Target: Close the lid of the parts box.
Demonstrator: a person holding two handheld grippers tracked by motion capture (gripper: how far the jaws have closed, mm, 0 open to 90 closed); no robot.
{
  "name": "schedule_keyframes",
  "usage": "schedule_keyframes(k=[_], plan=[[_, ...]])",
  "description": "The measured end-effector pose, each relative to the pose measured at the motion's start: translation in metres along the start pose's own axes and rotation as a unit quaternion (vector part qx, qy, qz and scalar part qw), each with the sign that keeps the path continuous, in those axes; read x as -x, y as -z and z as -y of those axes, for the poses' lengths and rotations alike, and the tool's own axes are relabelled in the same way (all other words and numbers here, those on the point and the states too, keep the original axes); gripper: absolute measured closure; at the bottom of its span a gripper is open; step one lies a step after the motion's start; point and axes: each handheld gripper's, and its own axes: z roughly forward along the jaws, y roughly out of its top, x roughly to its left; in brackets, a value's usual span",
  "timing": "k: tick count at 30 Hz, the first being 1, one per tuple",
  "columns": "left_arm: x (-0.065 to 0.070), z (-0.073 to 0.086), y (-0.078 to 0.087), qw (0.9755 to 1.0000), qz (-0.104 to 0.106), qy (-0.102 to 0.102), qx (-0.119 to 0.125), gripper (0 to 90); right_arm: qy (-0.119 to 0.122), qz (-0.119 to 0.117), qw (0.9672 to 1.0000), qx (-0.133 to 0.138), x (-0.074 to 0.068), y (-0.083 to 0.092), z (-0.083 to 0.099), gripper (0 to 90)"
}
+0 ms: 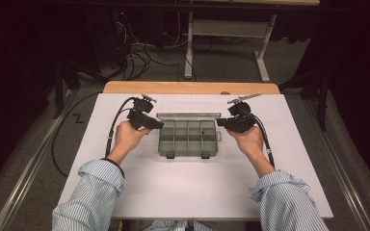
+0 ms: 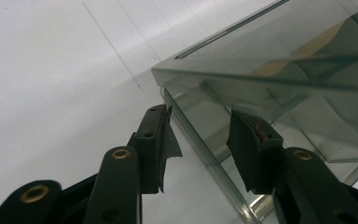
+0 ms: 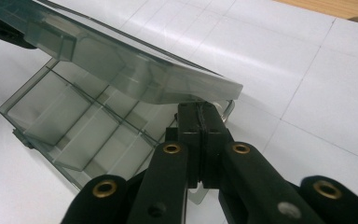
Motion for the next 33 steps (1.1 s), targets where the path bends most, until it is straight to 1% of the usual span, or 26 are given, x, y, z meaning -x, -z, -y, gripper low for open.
schedule_keyframes(k=[3, 5, 10, 12, 15, 19, 20, 22, 26, 33], plan=[[-0.002, 0.003, 0.002, 1.0000, 0.006, 0.000, 0.003, 61.0, 0.001, 0.001, 1.0000, 0.002, -0.001, 0.000, 0.000, 90.0], [-0.002, 0.005, 0.004, 0.9999, 0.012, -0.004, 0.004, 63.9, 0.001, 0.002, 1.0000, 0.004, -0.001, 0.001, 0.001, 90.0], [0.001, 0.008, 0.007, 0.9996, 0.025, -0.004, 0.014, 69.1, 0.002, 0.003, 1.0000, 0.003, 0.000, 0.001, 0.002, 89.9], [0.004, 0.009, 0.007, 0.9996, 0.023, -0.006, 0.018, 69.9, 0.003, 0.003, 1.0000, 0.003, 0.000, 0.001, 0.003, 90.0], [0.006, 0.009, 0.009, 0.9994, 0.025, -0.004, 0.026, 70.7, 0.007, -0.001, 1.0000, 0.001, -0.002, 0.001, 0.005, 90.0], [0.009, 0.012, 0.011, 0.9991, 0.027, -0.007, 0.033, 71.2, 0.012, -0.005, 0.9999, 0.001, -0.002, 0.002, 0.007, 89.9], [0.010, 0.013, 0.011, 0.9990, 0.026, -0.008, 0.036, 71.3, 0.009, -0.003, 1.0000, 0.000, -0.002, 0.002, 0.008, 89.8], [0.010, 0.015, 0.012, 0.9989, 0.026, -0.011, 0.038, 71.4, 0.012, -0.002, 0.9999, -0.002, 0.000, 0.002, 0.010, 89.8], [0.011, 0.019, 0.015, 0.9986, 0.025, -0.014, 0.044, 71.5, 0.007, -0.007, 1.0000, -0.001, 0.001, 0.003, 0.013, 89.6], [0.014, 0.022, 0.018, 0.9985, 0.024, -0.020, 0.046, 71.2, 0.013, -0.016, 0.9998, 0.001, -0.001, 0.003, 0.017, 89.3]])
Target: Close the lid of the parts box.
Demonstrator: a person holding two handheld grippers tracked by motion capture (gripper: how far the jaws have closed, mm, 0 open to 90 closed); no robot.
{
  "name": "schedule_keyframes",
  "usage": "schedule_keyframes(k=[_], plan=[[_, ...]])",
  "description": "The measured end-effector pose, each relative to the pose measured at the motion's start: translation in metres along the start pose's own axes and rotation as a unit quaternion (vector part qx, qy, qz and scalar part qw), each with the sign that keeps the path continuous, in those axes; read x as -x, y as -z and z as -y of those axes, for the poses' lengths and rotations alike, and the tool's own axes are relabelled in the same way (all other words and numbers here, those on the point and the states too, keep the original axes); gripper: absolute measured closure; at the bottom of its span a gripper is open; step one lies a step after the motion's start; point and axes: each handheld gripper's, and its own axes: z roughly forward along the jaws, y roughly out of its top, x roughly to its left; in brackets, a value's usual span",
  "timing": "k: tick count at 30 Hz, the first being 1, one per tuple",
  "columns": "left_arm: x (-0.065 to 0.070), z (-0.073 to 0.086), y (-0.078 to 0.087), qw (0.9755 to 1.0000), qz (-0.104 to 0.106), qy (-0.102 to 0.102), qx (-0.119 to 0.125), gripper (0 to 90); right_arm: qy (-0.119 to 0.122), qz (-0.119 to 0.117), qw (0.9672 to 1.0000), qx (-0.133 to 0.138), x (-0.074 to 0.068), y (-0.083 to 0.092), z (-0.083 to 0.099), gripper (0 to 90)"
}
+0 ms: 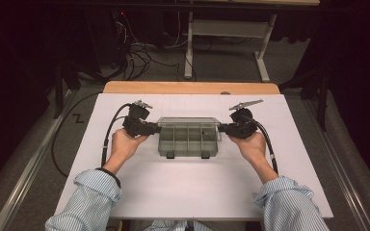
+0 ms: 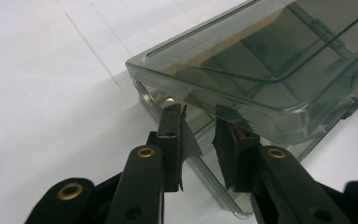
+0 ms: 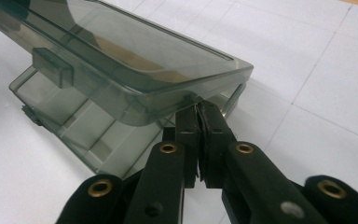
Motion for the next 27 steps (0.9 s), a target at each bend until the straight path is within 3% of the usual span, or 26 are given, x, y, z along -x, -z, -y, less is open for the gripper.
schedule_keyframes(k=[10, 16, 19, 27], plan=[[-0.007, 0.009, 0.002, 0.9999, -0.002, 0.011, -0.012, 70.1, 0.003, -0.007, 1.0000, 0.001, -0.003, 0.001, 0.001, 88.9], [-0.011, 0.008, 0.009, 0.9997, -0.013, 0.019, 0.000, 69.7, 0.002, -0.008, 1.0000, -0.002, -0.002, 0.000, 0.005, 88.8], [-0.012, 0.008, 0.011, 0.9994, -0.032, 0.014, 0.003, 69.0, 0.003, -0.009, 1.0000, -0.003, -0.003, -0.001, 0.006, 88.7], [-0.013, 0.003, 0.015, 0.9993, -0.030, 0.017, 0.015, 68.9, 0.000, -0.016, 0.9998, -0.008, -0.004, -0.005, 0.012, 88.1]])
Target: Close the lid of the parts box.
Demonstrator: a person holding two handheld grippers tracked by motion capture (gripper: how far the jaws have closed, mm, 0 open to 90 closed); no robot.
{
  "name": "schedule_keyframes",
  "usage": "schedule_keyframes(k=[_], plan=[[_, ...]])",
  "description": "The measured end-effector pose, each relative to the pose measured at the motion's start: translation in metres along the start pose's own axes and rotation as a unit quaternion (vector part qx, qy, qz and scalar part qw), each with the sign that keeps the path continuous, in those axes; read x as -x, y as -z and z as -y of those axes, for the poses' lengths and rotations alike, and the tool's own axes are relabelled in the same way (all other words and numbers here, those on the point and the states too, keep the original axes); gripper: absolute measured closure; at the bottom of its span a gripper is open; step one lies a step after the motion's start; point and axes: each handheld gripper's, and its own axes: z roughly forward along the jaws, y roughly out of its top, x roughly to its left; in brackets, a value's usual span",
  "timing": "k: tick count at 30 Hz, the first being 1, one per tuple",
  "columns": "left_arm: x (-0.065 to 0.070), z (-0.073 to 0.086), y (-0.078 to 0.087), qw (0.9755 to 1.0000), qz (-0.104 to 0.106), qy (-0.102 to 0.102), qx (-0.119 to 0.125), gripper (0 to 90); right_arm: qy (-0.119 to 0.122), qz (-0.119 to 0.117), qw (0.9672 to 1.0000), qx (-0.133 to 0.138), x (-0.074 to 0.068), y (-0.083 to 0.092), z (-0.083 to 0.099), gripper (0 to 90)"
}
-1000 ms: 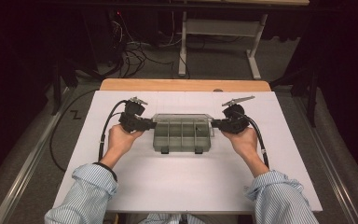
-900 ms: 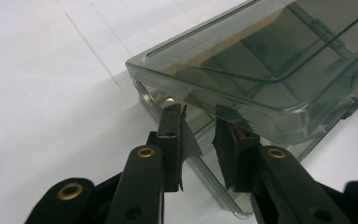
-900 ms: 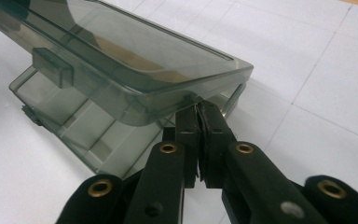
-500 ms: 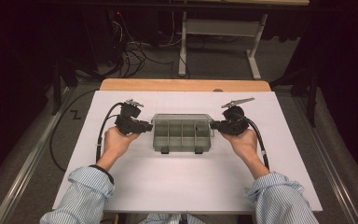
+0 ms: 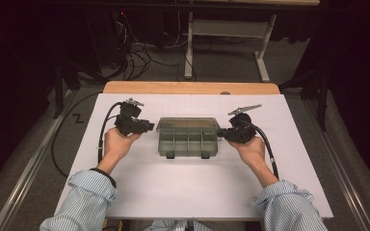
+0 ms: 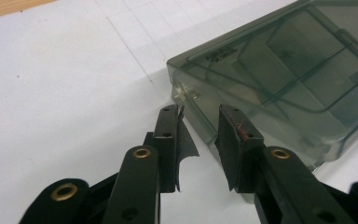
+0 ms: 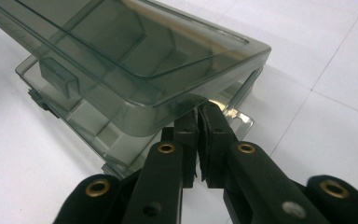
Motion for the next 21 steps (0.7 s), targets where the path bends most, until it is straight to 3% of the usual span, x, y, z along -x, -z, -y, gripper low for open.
schedule_keyframes(k=[11, 21], plan=[[0.008, -0.006, 0.001, 0.9997, 0.015, -0.008, 0.020, 67.9, 0.000, -0.003, 0.9999, -0.011, 0.002, -0.007, 0.009, 88.7], [0.019, -0.006, -0.009, 0.9994, 0.026, -0.018, 0.014, 67.1, -0.002, -0.005, 0.9999, -0.014, 0.003, -0.011, 0.013, 89.4]])
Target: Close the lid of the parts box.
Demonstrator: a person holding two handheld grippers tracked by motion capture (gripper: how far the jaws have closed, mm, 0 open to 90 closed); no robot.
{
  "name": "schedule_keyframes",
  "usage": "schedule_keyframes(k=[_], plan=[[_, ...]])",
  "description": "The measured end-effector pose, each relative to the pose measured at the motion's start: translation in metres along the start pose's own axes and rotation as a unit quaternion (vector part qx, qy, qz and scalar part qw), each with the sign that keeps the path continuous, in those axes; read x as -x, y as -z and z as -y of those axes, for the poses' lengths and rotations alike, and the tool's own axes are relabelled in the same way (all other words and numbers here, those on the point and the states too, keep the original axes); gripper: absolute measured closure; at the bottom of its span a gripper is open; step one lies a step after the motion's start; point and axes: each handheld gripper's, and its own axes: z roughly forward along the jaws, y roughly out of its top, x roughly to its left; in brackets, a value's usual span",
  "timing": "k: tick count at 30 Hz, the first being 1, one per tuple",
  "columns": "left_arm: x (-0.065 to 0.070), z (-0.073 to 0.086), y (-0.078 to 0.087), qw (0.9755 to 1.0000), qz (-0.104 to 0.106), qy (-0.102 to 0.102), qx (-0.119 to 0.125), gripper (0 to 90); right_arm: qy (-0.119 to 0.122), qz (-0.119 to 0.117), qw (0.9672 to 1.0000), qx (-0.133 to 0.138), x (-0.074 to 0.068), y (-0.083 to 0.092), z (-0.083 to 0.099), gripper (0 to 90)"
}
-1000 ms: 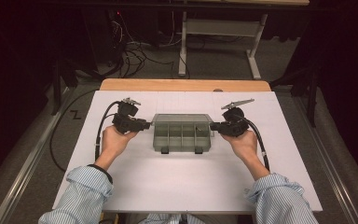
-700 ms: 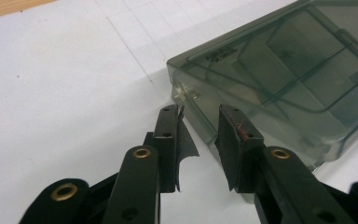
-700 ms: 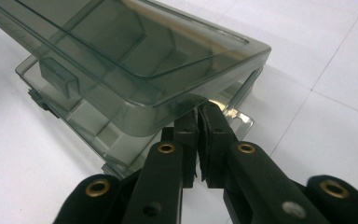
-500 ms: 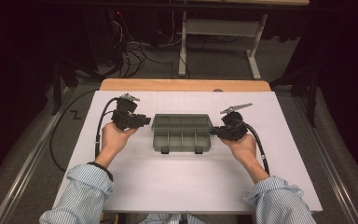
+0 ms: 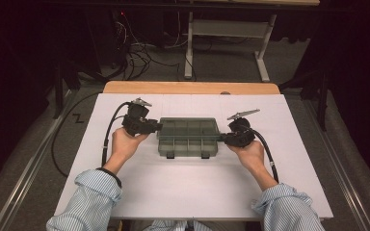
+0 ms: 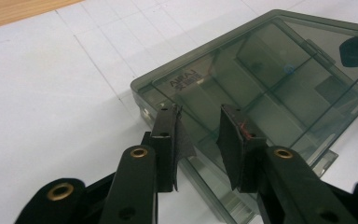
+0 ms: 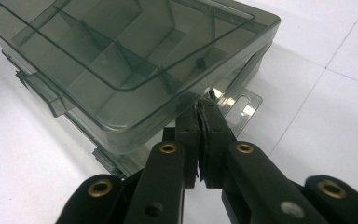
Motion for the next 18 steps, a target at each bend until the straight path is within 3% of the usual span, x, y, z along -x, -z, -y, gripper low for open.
schedule_keyframes(k=[8, 18], plan=[[0.004, 0.001, -0.006, 0.9999, 0.004, -0.008, -0.009, 66.8, -0.005, 0.001, 1.0000, -0.001, 0.002, 0.000, 0.002, 89.4], [0.005, 0.006, -0.011, 0.9999, 0.005, -0.006, -0.013, 66.8, -0.013, 0.019, 0.9997, 0.001, 0.007, 0.002, 0.006, 89.2]])
